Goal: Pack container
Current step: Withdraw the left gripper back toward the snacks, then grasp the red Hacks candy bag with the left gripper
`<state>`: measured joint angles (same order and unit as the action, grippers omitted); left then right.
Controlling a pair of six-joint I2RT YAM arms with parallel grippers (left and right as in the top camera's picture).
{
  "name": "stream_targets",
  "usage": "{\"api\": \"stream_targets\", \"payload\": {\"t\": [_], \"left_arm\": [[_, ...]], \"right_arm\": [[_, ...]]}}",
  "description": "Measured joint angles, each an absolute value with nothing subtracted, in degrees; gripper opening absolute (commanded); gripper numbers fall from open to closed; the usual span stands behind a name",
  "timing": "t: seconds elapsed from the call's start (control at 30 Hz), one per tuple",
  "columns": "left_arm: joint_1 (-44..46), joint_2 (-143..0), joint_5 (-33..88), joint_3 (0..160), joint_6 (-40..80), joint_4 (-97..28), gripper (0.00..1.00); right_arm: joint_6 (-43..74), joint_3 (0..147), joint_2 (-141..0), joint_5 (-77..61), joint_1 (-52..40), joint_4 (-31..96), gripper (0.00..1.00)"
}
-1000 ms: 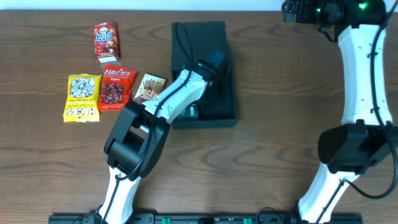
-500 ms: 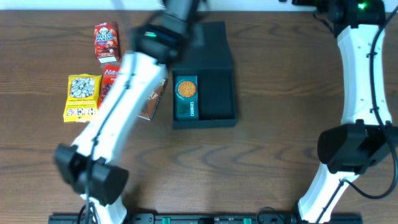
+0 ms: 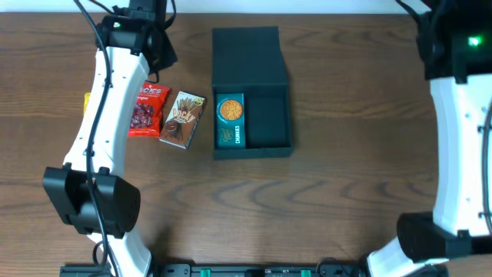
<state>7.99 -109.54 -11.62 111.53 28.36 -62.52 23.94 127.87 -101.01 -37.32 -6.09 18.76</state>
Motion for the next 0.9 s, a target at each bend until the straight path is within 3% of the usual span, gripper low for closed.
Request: {"api": "stream_targets", "payload": {"t": [0.27,0.8,0.9], "left_arm": [[4.8,-112.0,-11.0,106.6,28.4,-61.8,0.39],[6.7,-121.7,-2.9,106.3,24.1,-65.5,0.35],[7.1,-121.7,-3.0,106.3,23.2,-66.8,0.18]], "right_arm": [[27.2,127.9,-102.1,-36.8,-6.8,17.5,0.99],[27.8,127.9,-102.2,-34.9,-9.0,17.8,0.99],[26.9,127.9,-102.2,-34.8,-9.0,18.3,0.99]]}}
